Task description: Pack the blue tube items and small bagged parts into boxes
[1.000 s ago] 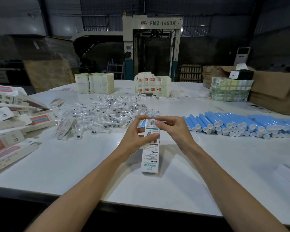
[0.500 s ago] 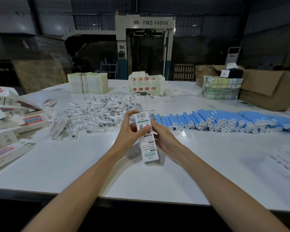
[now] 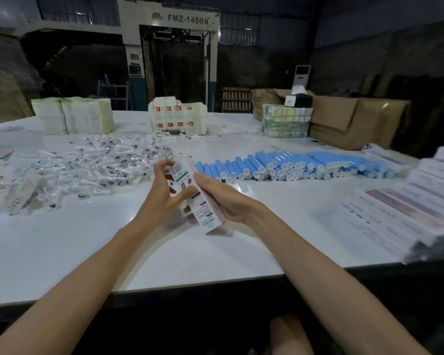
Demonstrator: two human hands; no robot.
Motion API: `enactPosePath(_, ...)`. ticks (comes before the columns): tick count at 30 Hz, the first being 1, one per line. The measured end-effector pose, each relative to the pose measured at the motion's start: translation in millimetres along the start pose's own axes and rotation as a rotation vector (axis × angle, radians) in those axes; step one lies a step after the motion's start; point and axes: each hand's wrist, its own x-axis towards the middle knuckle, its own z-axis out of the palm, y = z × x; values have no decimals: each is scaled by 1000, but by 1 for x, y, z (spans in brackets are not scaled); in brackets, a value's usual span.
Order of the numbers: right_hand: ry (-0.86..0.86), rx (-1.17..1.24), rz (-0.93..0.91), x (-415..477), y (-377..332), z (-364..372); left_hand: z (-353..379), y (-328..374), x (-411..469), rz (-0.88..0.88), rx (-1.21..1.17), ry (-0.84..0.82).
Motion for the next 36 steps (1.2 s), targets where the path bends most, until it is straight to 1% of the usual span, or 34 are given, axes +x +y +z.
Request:
enactPosePath(2, 93, -161, -26, -15, -3, -2, 2, -4, -4, 14, 116, -66)
enactPosePath(5, 310, -391, -67, -40, -9, -17, 4, -6, -11, 68, 228, -129)
enactPosePath(8, 484, -600, -38, -72, -19, -46, 3, -2, -15, 161, 336, -190)
enactPosePath(11, 671, -887, -1, -110, -33, -87, 2, 0, -16, 219, 415, -245)
enactPosePath(14, 872, -1245, 128, -152, -45, -126, 2, -3, -15, 224, 433, -246)
enactPosePath(16, 989, -1430, 226, -180, -50, -148, 2, -6, -15, 213, 438, -249)
enactPosePath(18, 1077, -1546, 315, -207, -52, -166, 1, -9, -13, 220, 455, -257)
enactPosePath(20, 1142, -1610, 395, -229, -50, -182, 1, -10, -13, 236, 468, -262)
enactPosePath(22, 1171, -1648, 468, -248, -47, -193, 1, -11, -12, 244, 473, -265)
enactPosePath(24, 1154, -1632, 523, -260, -44, -198, 1, -11, -12, 237, 476, -268)
enactPosePath(26, 1121, -1639, 558, -266, -40, -199, 1, -11, -12, 233, 482, -271)
enactPosePath(30, 1069, -1756, 627, -268, -32, -199, 0, -11, -12, 218, 492, -279)
enactPosePath(36, 1054, -1806, 713, -263, -31, -199, -5, -12, -15, 191, 492, -322)
